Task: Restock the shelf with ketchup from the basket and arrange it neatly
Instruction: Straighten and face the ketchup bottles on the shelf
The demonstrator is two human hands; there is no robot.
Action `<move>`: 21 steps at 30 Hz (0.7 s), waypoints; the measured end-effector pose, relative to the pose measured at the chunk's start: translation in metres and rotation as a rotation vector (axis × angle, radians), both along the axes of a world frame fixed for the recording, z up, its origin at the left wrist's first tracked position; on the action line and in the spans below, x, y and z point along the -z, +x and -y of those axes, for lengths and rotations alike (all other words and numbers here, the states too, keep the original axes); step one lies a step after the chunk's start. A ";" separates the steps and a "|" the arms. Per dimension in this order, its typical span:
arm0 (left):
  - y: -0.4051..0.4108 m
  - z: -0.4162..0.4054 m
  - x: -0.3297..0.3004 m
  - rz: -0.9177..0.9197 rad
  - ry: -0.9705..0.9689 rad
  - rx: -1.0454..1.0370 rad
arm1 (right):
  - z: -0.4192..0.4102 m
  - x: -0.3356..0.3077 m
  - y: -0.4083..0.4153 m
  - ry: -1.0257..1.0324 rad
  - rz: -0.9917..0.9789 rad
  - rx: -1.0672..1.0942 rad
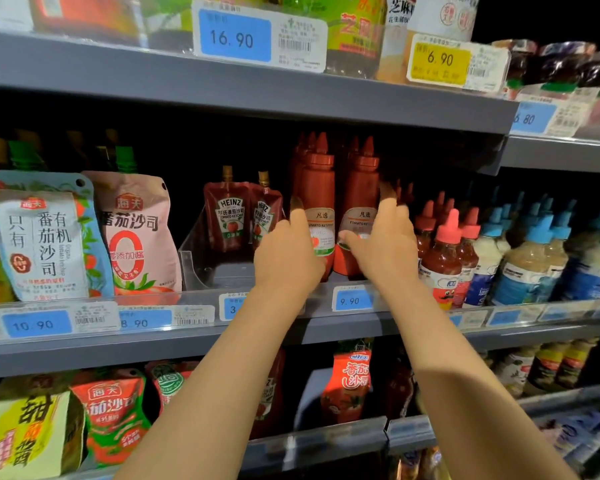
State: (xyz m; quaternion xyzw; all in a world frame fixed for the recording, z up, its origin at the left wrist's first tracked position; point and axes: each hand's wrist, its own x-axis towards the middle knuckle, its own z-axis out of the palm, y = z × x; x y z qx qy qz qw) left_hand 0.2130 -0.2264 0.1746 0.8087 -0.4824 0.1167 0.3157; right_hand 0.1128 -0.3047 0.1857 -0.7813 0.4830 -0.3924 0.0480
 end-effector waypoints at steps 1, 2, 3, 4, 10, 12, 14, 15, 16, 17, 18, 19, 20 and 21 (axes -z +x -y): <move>0.000 -0.009 0.003 0.018 -0.020 0.018 | -0.009 0.003 0.001 -0.142 -0.036 -0.037; 0.000 -0.019 0.007 0.068 -0.034 0.014 | -0.017 0.005 0.004 -0.217 -0.084 -0.090; 0.001 -0.029 0.011 0.139 -0.037 -0.009 | -0.023 0.005 0.009 -0.225 -0.140 -0.133; 0.003 -0.038 0.016 0.218 -0.028 -0.040 | -0.025 0.006 0.016 -0.194 -0.193 -0.162; 0.028 -0.061 0.040 0.462 -0.086 0.007 | -0.027 -0.001 0.042 -0.039 -0.237 -0.126; 0.035 -0.059 0.055 0.507 -0.118 0.082 | -0.028 -0.002 0.043 -0.019 -0.230 -0.109; 0.037 -0.061 0.059 0.563 -0.169 0.110 | -0.029 -0.004 0.046 0.000 -0.232 -0.093; 0.037 -0.061 0.060 0.585 -0.192 0.102 | -0.029 -0.005 0.048 0.013 -0.233 -0.086; 0.037 -0.062 0.061 0.596 -0.207 0.094 | -0.029 -0.006 0.050 0.027 -0.234 -0.076; 0.037 -0.062 0.062 0.596 -0.216 0.093 | -0.028 -0.007 0.053 0.039 -0.241 -0.062; 0.038 -0.063 0.064 0.592 -0.234 0.095 | -0.027 -0.008 0.055 0.048 -0.256 -0.046; 0.039 -0.063 0.067 0.586 -0.252 0.093 | -0.025 -0.008 0.057 0.053 -0.278 -0.028; 0.040 -0.065 0.069 0.575 -0.259 0.088 | -0.023 -0.008 0.059 0.055 -0.308 -0.011; 0.042 -0.067 0.072 0.573 -0.263 0.076 | -0.021 -0.008 0.062 0.052 -0.345 0.006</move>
